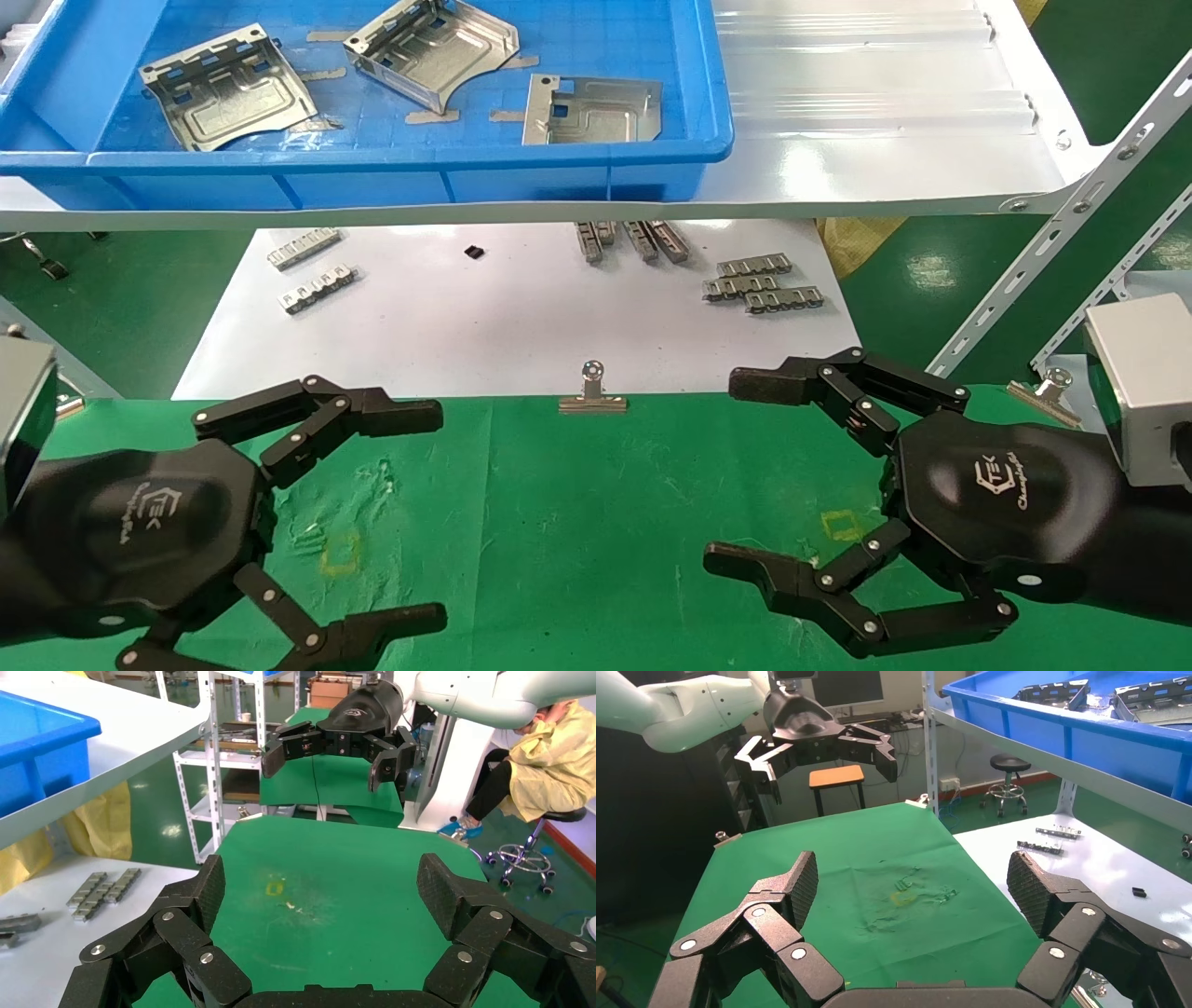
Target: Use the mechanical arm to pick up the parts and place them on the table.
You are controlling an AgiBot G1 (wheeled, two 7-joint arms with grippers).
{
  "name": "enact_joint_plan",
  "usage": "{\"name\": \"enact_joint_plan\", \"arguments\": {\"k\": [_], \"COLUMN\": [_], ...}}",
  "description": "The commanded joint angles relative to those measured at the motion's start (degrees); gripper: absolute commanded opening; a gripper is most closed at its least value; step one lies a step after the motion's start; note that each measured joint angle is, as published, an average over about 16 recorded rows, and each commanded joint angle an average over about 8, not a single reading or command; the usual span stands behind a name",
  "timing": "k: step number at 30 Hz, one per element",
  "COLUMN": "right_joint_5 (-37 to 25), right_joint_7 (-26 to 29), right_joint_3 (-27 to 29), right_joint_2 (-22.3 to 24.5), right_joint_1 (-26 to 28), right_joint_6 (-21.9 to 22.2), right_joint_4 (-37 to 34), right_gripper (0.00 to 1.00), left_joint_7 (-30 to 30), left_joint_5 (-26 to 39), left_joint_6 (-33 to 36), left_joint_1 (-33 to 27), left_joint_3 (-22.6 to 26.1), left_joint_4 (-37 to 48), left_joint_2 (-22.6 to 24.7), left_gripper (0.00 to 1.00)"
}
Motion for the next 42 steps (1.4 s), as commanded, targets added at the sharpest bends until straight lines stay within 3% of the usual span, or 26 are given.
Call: {"name": "enact_joint_plan", "arguments": {"k": [1, 36, 37, 42], "right_joint_5": [0.0, 0.0, 0.0, 0.0], "right_joint_7": [0.0, 0.0, 0.0, 0.0], "right_joint_3": [0.0, 0.0, 0.0, 0.0], "right_joint_2": [0.0, 0.0, 0.0, 0.0], "right_joint_1": [0.0, 0.0, 0.0, 0.0], "right_joint_6": [0.0, 0.0, 0.0, 0.0], "right_joint_4": [0.0, 0.0, 0.0, 0.0], "right_gripper": [1.0, 1.0, 0.93, 0.31], "left_joint_7": [0.0, 0.0, 0.0, 0.0], "left_joint_5": [0.0, 0.0, 0.0, 0.0], "left_joint_6": [0.0, 0.0, 0.0, 0.0], "left_joint_1": [0.0, 0.0, 0.0, 0.0], "left_joint_3": [0.0, 0.0, 0.0, 0.0], "left_joint_4": [0.0, 0.0, 0.0, 0.0], "left_joint_2": [0.0, 0.0, 0.0, 0.0], "left_gripper": [1.0, 1.0, 1.0, 1.0]}}
